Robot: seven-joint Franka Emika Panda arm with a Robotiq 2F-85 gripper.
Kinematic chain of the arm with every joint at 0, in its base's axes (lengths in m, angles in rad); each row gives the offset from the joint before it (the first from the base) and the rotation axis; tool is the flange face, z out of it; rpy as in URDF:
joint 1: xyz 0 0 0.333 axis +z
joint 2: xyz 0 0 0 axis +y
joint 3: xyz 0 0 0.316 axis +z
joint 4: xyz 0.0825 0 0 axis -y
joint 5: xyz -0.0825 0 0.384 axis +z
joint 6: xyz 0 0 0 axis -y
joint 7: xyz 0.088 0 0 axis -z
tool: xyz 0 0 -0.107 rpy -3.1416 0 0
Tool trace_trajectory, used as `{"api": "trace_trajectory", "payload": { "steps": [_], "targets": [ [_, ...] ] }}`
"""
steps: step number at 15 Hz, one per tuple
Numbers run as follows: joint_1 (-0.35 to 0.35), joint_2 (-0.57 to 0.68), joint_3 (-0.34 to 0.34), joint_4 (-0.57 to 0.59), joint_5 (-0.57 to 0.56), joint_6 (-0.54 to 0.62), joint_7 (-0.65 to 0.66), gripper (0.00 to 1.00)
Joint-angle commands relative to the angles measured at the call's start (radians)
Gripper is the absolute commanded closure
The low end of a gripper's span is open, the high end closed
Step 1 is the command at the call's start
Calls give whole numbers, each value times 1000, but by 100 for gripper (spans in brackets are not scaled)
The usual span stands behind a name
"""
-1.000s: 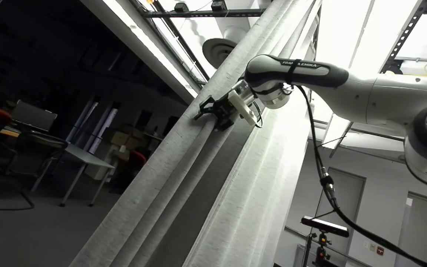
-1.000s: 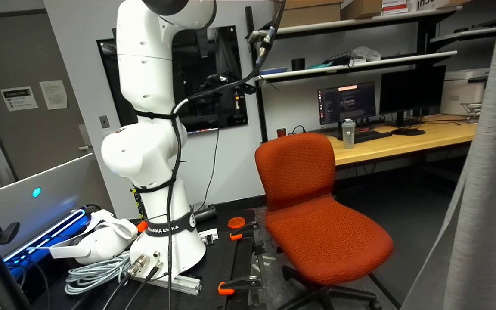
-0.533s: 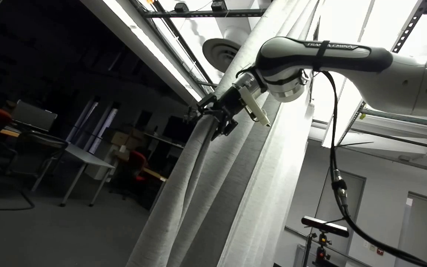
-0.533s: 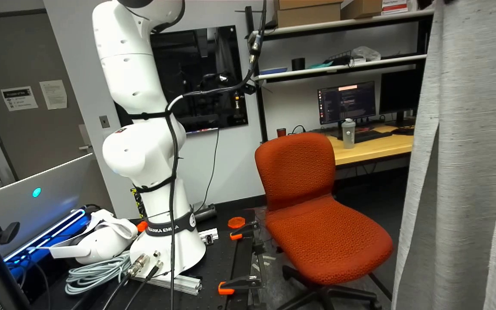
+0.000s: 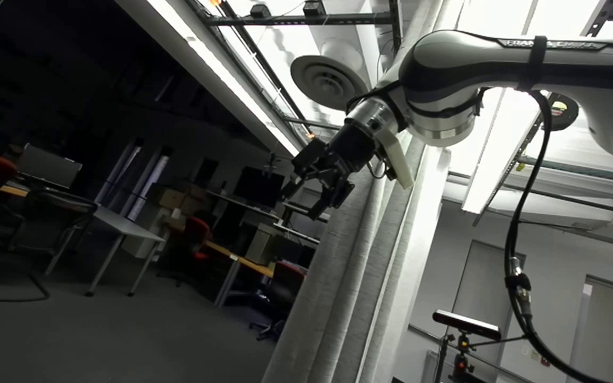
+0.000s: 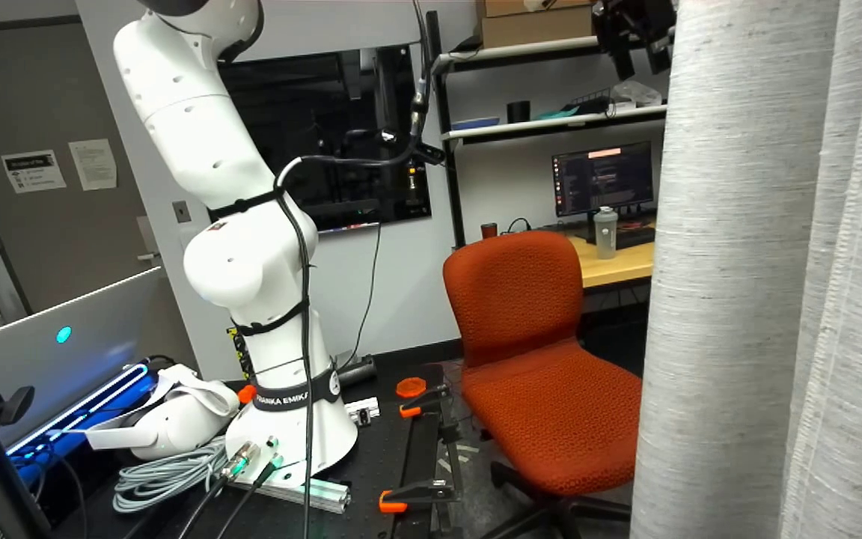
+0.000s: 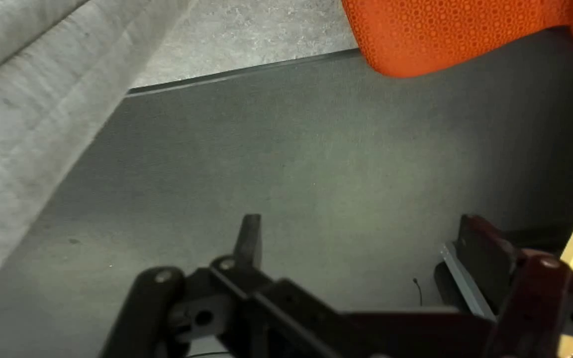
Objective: Slide the curtain to the right
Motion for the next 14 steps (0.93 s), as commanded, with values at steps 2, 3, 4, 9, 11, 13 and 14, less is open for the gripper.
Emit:
{"api": "trace_trajectory", "payload": {
  "steps": [2,3,4,9,11,13,14],
  "targets": [
    [27,-141,1,-164,-7,22,-26,0],
    [29,-160,2,-187,-3,31,-17,0],
    [25,-90,0,-109,-3,-1,-3,0],
    [27,-132,1,-155,-3,1,-3,0],
    [27,-132,1,-155,-3,1,-3,0],
    [27,-132,1,-156,-3,1,-3,0],
    [27,-132,1,-156,-3,1,-3,0]
  ]
}}
